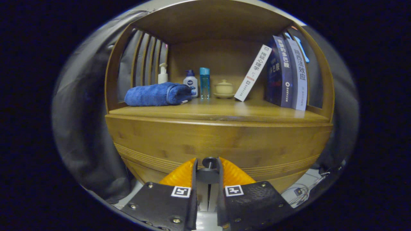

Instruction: Pull open the drawer, take out the items inside it, and place them on the countertop above the cabinet.

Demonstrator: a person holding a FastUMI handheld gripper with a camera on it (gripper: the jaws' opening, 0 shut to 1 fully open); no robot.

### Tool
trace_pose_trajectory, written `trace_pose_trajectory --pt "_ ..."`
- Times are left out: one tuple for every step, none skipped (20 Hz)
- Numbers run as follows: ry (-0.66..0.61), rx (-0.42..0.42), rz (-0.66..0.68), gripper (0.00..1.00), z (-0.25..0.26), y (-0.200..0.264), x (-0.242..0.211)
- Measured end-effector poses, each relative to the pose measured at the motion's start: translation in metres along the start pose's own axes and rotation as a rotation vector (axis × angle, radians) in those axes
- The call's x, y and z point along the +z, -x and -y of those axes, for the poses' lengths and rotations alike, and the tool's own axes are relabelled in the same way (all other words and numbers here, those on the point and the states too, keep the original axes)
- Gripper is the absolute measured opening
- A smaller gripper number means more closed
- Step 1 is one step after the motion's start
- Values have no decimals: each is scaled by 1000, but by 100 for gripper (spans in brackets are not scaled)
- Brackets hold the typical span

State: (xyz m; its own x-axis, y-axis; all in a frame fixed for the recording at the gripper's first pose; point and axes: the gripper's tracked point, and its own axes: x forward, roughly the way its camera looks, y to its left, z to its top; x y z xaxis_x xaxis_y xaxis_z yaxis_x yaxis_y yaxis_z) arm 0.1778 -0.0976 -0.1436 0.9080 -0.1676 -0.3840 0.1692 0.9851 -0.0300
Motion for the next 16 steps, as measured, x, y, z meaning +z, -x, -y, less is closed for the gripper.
trace_pose_trajectory --pt "-12 -4 3 25 0 0 2" --pt "-15 -7 3 25 0 1 2" --pt "-17 -13 8 25 0 4 0" --pt "-14 -15 10 25 0 7 0" --pt "-13 -15 14 25 0 12 -2" --pt "-13 -14 15 25 -1 17 -3" --pt "-16 -12 21 25 -1 25 -5" --pt "-11 -9 27 25 -2 33 -7" --pt "-6 -7 37 25 -2 43 -9" --pt "-2 -4 50 25 -3 54 -11" --pt "-1 -2 57 25 -3 65 -15" --pt "-7 3 69 25 -4 76 -17" --pt "-9 8 68 25 -5 86 -20" --pt "-13 9 71 24 -5 97 -22" --pt "-22 11 66 25 -5 106 -26" --pt "-45 6 66 24 -5 116 -29"
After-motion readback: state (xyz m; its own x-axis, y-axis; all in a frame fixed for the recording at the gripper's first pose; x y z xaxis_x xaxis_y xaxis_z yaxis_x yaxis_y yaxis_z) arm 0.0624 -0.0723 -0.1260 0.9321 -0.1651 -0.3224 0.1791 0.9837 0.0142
